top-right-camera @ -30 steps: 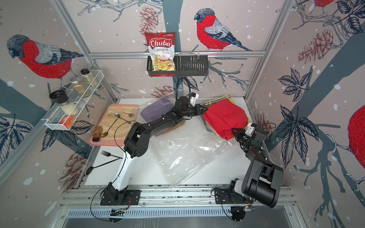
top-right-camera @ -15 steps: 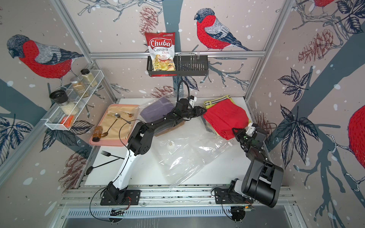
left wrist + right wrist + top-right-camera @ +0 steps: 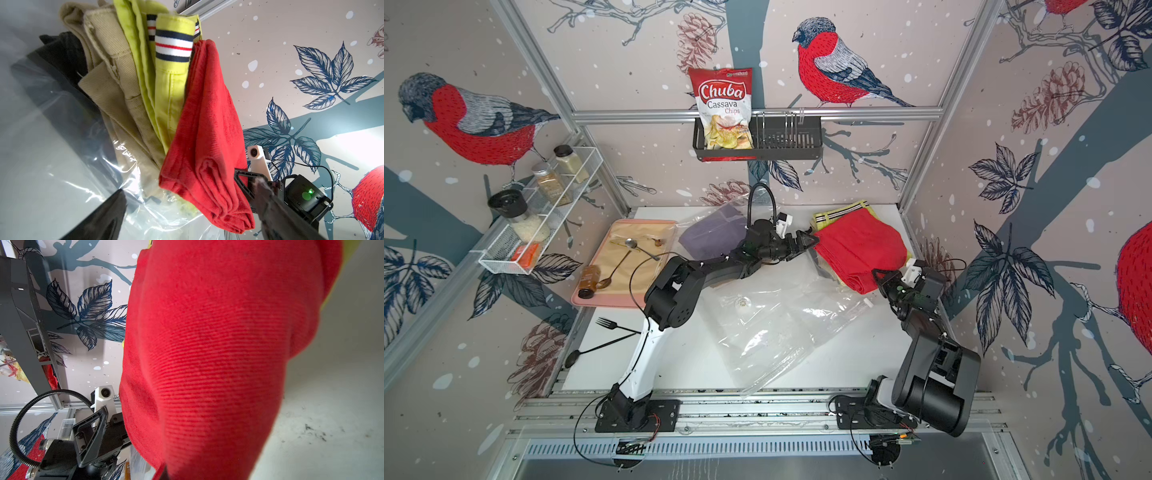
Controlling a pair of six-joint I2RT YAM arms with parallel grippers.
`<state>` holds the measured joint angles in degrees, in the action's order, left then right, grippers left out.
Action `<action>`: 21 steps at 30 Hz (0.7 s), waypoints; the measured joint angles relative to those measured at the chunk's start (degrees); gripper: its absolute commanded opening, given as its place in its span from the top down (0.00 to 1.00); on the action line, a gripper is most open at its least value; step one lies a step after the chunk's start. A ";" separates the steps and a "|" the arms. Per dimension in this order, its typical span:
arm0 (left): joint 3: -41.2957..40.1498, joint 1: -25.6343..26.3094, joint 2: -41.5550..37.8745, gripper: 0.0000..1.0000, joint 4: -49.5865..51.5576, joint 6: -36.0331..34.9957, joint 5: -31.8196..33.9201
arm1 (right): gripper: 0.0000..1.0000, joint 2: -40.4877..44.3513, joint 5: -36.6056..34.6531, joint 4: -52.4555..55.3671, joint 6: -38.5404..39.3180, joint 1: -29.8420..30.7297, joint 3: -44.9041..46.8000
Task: Take the trousers out of the vacuum bag
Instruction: Place the trousers at the corner of the board.
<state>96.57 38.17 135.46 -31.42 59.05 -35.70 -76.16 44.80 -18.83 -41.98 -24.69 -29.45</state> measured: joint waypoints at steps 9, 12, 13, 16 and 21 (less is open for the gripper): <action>4.46 1.03 3.76 0.06 -4.50 5.57 -1.60 | 0.95 0.04 0.07 0.00 0.00 0.00 0.00; 5.44 1.18 4.72 0.22 -5.62 7.08 -1.62 | 0.95 0.04 0.09 0.00 0.02 0.00 0.00; 5.75 1.22 4.98 0.28 -5.77 7.10 -1.64 | 0.95 0.04 0.09 0.00 0.02 0.00 0.02; 7.26 1.22 6.01 0.45 -5.86 8.20 -1.70 | 0.95 0.07 0.13 0.00 0.00 0.00 0.02; 13.86 1.22 9.14 0.80 -4.83 8.55 -2.01 | 0.96 0.42 0.33 -0.48 -0.02 0.00 0.31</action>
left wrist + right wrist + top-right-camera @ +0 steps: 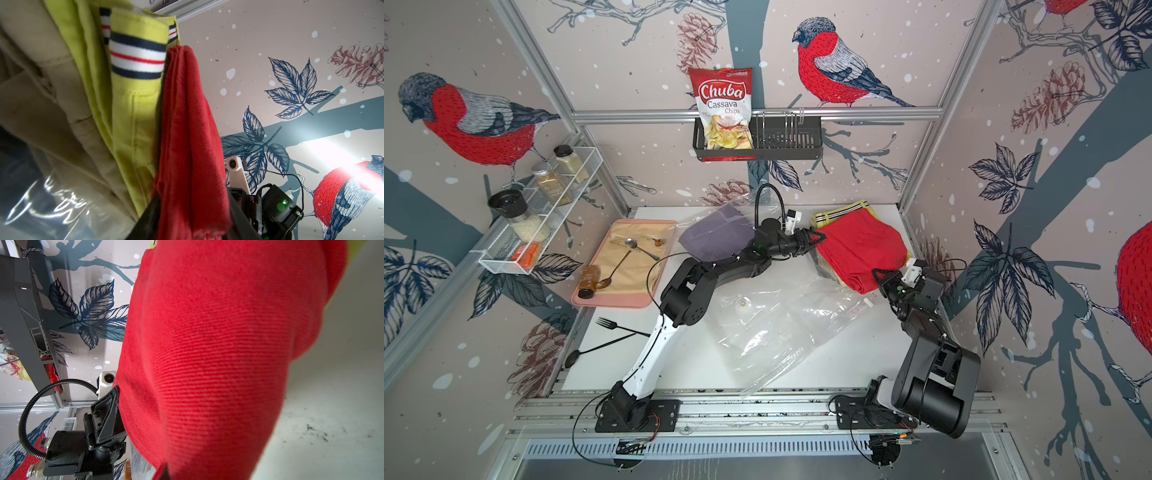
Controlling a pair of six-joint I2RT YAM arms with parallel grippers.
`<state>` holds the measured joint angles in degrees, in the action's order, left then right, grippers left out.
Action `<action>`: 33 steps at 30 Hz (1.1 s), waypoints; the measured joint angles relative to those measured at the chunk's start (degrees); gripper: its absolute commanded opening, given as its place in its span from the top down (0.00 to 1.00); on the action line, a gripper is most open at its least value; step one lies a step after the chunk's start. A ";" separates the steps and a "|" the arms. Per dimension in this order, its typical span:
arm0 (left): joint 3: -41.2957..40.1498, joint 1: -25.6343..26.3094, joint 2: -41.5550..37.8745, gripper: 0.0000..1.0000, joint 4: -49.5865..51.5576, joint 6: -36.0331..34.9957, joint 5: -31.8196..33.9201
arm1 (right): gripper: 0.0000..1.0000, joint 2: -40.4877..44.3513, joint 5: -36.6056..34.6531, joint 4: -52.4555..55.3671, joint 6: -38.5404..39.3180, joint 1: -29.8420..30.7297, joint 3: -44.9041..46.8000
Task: Take the trousers out of the vacuum bag
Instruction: Place the trousers at the corner of the board.
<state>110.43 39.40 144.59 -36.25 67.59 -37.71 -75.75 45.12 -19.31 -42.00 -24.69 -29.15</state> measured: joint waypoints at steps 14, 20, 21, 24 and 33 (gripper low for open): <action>26.32 -0.70 8.17 1.00 13.29 -7.04 -1.99 | 0.99 0.20 -0.07 -13.57 -6.29 3.34 3.78; 24.00 -2.05 9.60 0.86 12.31 -5.90 -3.76 | 0.99 -1.31 -1.22 -19.71 -9.11 4.42 5.57; 21.20 -2.01 8.63 0.86 11.17 -5.46 -3.67 | 0.99 -1.20 -1.25 -19.69 -9.11 4.11 5.62; 12.90 -1.62 5.46 0.87 8.37 -3.37 -2.67 | 0.99 -0.35 -1.20 -18.51 -9.01 3.10 5.16; 5.07 1.27 -1.01 0.96 3.52 -1.44 -1.31 | 0.99 0.20 -0.72 -15.43 -8.85 -0.35 4.46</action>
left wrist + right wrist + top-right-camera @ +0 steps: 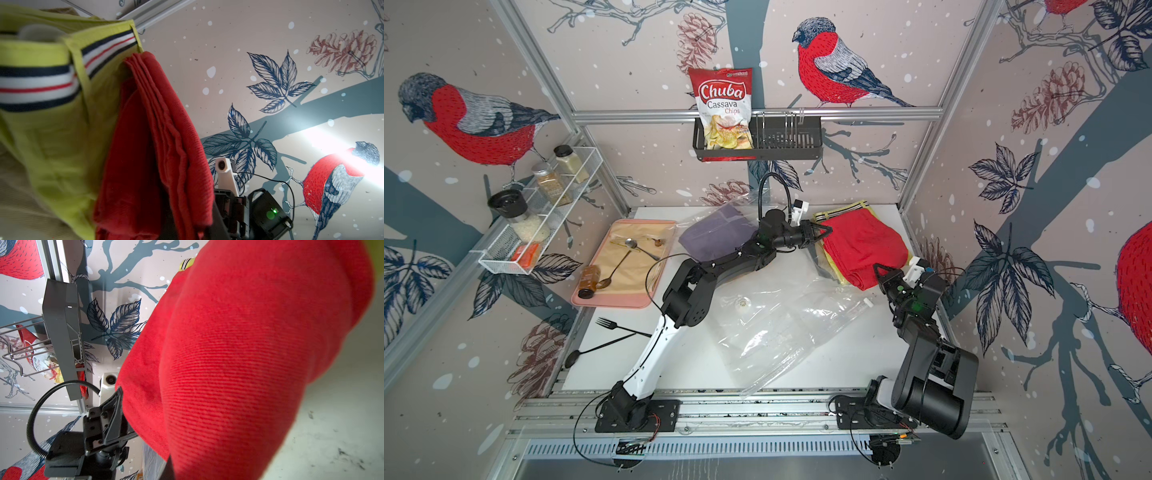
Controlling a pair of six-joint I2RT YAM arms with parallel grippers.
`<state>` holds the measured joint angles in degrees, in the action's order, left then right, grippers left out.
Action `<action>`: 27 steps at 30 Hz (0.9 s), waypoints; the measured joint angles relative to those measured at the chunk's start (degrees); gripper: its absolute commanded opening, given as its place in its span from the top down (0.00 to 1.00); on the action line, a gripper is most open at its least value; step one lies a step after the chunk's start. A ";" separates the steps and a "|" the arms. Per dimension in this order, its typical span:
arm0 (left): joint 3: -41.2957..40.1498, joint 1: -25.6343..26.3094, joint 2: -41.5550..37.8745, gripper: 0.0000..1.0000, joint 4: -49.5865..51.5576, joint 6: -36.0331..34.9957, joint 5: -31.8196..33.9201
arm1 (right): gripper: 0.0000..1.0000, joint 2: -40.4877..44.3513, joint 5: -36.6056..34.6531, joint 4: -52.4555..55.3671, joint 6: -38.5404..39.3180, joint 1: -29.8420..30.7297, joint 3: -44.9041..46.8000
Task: Take the trousers out of the vacuum bag
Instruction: Place the trousers at the corner of the board.
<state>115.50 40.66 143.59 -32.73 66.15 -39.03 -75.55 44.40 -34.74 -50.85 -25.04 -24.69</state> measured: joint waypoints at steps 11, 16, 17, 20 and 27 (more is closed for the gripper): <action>-2.47 0.74 -0.24 0.55 0.02 1.42 0.11 | 0.90 -2.60 0.85 -0.35 -0.94 -2.84 1.03; -3.98 0.81 -0.35 0.31 1.11 -0.31 1.53 | 0.89 -2.99 1.09 -0.79 -1.55 -2.84 1.03; -4.37 0.90 -0.52 0.27 1.86 -0.74 1.79 | 0.89 -3.06 1.14 -0.79 -1.55 -2.84 1.03; -4.59 1.03 -0.87 0.20 3.54 -2.67 2.45 | 0.89 -3.26 1.27 -0.85 -1.57 -2.89 1.05; -3.61 1.22 -0.48 0.19 6.54 -5.22 3.67 | 0.89 -3.28 1.51 -1.29 -1.77 -2.89 1.14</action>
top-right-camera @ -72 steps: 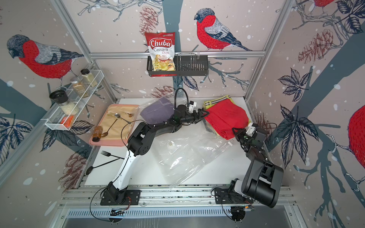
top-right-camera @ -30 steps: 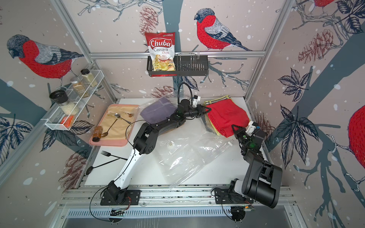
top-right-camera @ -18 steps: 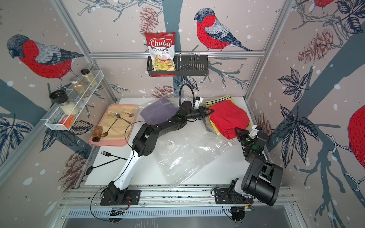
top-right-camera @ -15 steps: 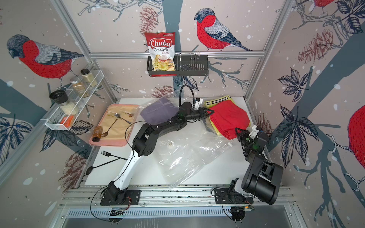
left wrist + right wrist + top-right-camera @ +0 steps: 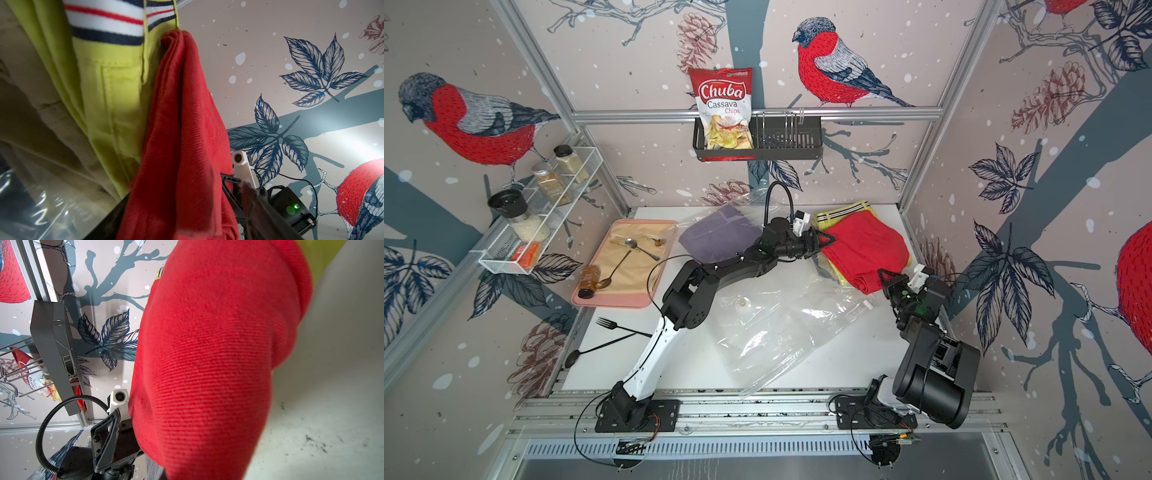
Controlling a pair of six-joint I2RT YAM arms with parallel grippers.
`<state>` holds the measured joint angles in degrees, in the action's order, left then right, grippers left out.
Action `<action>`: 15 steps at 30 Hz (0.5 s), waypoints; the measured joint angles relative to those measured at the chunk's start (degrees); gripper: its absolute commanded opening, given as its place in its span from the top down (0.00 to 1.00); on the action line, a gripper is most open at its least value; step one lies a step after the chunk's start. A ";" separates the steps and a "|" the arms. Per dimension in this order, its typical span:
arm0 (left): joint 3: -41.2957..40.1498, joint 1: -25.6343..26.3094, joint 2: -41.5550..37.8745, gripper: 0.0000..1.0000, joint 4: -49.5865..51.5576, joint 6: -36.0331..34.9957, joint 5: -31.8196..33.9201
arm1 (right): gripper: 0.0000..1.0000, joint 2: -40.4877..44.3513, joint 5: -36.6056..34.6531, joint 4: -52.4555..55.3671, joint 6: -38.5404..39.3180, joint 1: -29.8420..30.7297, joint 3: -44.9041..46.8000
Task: Take the trousers out of the vacuum bag
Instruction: Place the trousers at the corner of the board.
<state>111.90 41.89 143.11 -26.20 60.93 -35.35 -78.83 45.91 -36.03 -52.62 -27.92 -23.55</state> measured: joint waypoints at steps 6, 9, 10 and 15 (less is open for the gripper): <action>3.15 0.50 1.68 0.16 3.13 -1.38 0.83 | 0.89 0.02 0.15 -0.07 0.00 0.00 0.00; 4.35 0.74 2.21 0.20 4.59 -2.05 0.83 | 0.89 0.04 0.17 -0.11 -0.02 0.00 0.00; 4.57 0.79 2.36 0.27 4.61 -2.34 0.83 | 0.89 0.04 0.17 -0.13 -0.02 -0.02 0.00; 4.70 0.79 2.62 0.52 4.76 -2.21 0.81 | 0.89 0.04 0.20 -0.15 -0.04 -0.02 0.00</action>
<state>116.60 42.68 145.73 -21.43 58.72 -34.54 -78.78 46.11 -36.18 -52.66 -27.94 -23.55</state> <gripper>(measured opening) 0.538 0.146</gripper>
